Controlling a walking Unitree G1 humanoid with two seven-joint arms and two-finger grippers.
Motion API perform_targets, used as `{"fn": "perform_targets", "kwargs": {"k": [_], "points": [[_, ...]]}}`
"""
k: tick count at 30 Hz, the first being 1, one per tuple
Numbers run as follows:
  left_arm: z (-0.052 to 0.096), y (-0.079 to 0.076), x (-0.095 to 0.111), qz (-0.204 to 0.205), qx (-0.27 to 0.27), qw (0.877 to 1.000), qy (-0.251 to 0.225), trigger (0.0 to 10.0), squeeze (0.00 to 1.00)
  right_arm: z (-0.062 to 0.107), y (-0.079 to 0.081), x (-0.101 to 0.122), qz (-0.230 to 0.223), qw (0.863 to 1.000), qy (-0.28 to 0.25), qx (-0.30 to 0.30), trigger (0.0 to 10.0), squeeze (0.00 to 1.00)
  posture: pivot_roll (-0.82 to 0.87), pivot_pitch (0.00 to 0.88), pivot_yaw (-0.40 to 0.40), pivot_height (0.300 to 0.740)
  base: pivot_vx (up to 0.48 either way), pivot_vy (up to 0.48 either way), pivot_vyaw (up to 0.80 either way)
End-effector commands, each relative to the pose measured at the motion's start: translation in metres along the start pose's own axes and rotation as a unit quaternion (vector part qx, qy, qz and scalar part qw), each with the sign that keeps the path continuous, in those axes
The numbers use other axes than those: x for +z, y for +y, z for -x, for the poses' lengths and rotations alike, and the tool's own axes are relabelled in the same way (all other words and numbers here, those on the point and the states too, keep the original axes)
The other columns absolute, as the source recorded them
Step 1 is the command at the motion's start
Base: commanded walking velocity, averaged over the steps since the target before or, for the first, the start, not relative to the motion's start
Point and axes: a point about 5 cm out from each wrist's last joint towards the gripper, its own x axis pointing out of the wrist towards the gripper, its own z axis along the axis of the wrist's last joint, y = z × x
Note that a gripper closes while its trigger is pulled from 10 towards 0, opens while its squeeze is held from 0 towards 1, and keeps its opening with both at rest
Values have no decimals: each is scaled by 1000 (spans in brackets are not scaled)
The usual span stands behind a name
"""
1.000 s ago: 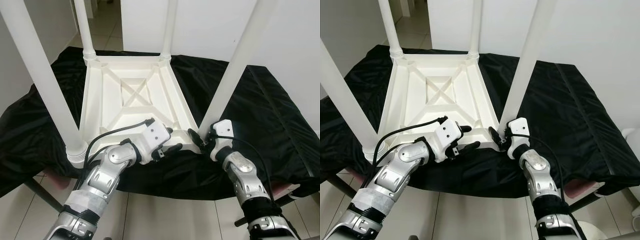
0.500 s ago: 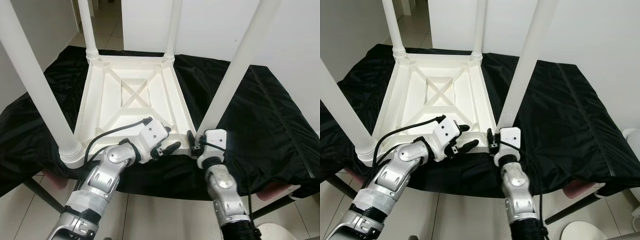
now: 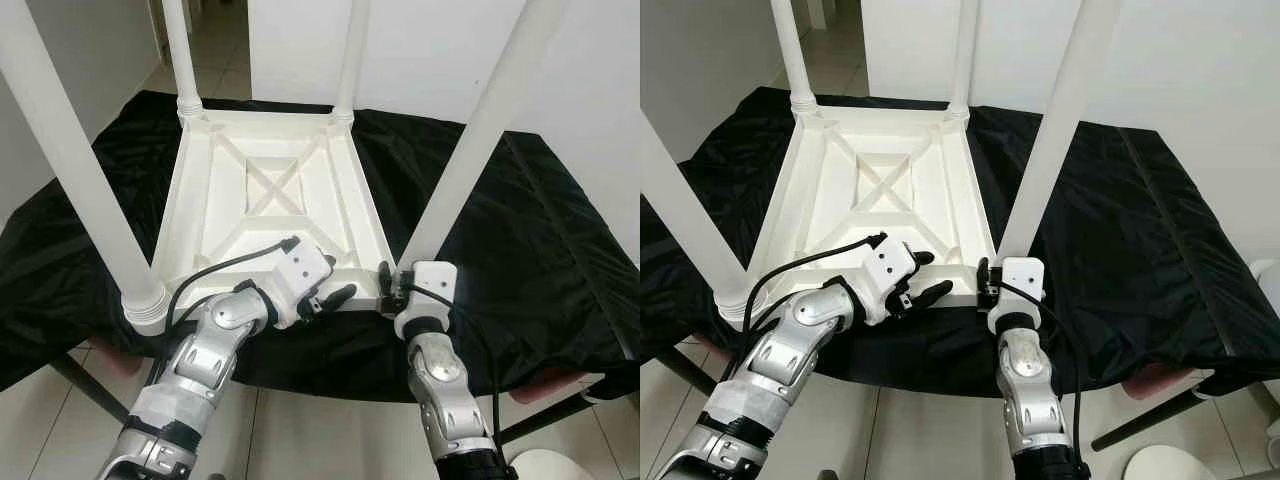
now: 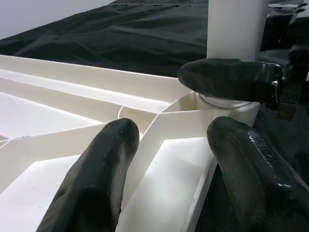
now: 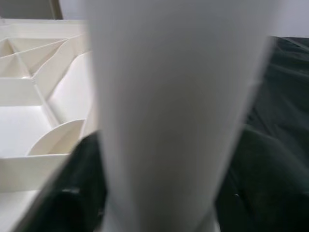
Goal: Building children table
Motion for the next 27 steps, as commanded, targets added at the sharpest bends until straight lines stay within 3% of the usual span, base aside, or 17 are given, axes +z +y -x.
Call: {"fn": "perform_targets", "kwargs": {"k": [1, 5, 6, 9, 10, 11, 16, 18, 27], "points": [[0, 3, -2, 2, 57, 998, 4, 10000, 0, 4, -1, 0, -11, 1000, -5, 1, 10000, 1000, 35, 22, -43, 740, 0, 0, 0], [2, 1, 2, -3, 46, 999, -14, 10000, 0, 7, -7, -1, 6, 1000, -7, 30, 10000, 1000, 30, 20, -40, 740, 0, 0, 0], [4, -4, 8, 4, 24, 999, -37, 10000, 0, 10, -15, -5, 18, 996, 9, 85, 10000, 1000, 24, 20, -39, 740, 0, 0, 0], [4, -6, 9, 7, 18, 999, -41, 10000, 0, 11, -17, -7, 21, 994, 14, 102, 10000, 1000, 24, 19, -38, 740, 0, 0, 0], [5, -7, 10, 11, 12, 999, -45, 10000, 0, 12, -18, -7, 20, 991, 19, 129, 10000, 90, 22, 21, -39, 740, 0, 0, 0], [5, -8, 10, 13, 10, 999, -44, 10000, 0, 12, -19, -6, 21, 988, 19, 152, 10000, 0, 22, 22, -39, 740, 0, 0, 0], [7, -10, 11, 28, -3, 998, -48, 10000, 0, 8, -28, -5, 38, 979, 20, 201, 10000, 0, 25, 20, -39, 740, 0, 0, 0], [6, -17, 13, 37, -23, 998, -54, 10000, 0, 1, -41, -2, 62, 970, 16, 235, 10000, 0, 26, 23, -38, 740, 0, 0, 0], [4, -21, 12, 36, -33, 998, -49, 10000, 0, -16, -47, 8, 65, 953, 14, 296, 10000, 0, 21, 33, -36, 740, 0, 0, 0]]}}
